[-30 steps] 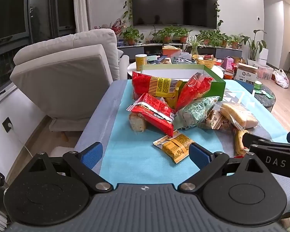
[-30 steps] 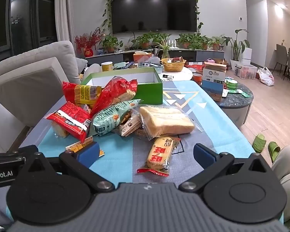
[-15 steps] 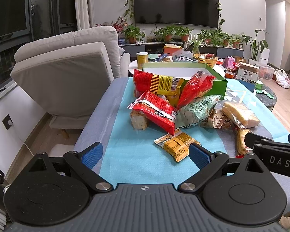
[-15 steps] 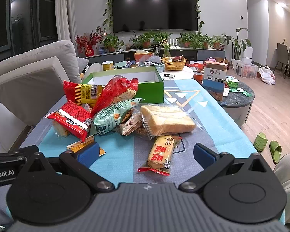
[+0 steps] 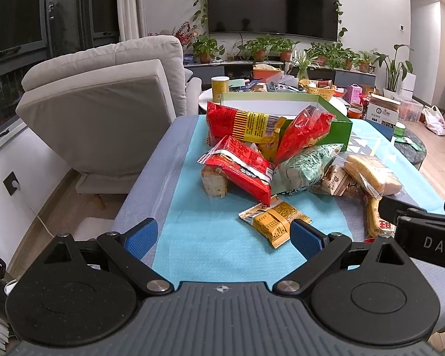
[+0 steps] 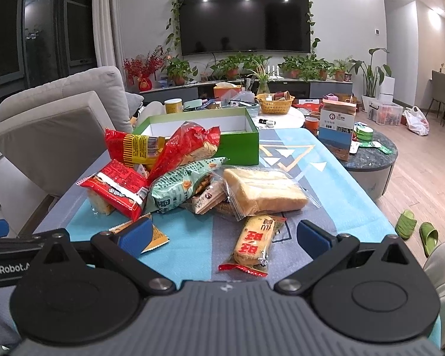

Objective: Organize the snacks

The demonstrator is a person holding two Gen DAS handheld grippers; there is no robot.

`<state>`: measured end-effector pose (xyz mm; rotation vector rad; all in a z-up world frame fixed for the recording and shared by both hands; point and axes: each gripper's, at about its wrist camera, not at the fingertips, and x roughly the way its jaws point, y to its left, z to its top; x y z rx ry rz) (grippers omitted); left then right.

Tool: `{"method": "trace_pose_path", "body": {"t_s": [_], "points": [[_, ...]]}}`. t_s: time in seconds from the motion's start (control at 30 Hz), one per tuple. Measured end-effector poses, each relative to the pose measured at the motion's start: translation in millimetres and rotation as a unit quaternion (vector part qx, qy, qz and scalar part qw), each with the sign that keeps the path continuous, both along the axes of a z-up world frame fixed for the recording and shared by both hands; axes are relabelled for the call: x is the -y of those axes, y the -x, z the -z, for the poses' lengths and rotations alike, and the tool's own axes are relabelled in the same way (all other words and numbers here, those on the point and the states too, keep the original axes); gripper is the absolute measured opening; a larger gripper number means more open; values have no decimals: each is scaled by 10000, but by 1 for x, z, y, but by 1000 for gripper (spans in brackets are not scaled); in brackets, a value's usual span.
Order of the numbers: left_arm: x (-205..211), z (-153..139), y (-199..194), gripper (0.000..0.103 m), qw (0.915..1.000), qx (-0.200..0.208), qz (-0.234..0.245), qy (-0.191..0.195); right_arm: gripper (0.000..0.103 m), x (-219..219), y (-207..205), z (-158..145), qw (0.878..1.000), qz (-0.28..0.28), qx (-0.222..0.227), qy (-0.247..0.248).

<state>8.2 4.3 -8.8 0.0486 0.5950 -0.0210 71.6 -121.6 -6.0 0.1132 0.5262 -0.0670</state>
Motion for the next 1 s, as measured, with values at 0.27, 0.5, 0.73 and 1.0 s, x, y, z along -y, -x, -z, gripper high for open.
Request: {"method": "trace_pose_path", "body": {"t_s": [0.27, 0.5, 0.73, 1.0], "points": [[4, -1, -8, 96, 10000, -40, 21, -48, 49, 5, -5, -7, 9998, -96, 149, 42], [10, -5, -30, 96, 9994, -138, 269, 152, 49, 14, -18, -18, 9979, -445, 404, 242], [26, -8, -65, 88, 9977, -177, 574, 327, 49, 34, -53, -23, 9961, -774, 402, 95], [52, 1, -100, 87, 9901, -603, 1112, 610, 49, 45, -116, -27, 9923, -1229, -6, -135]]}}
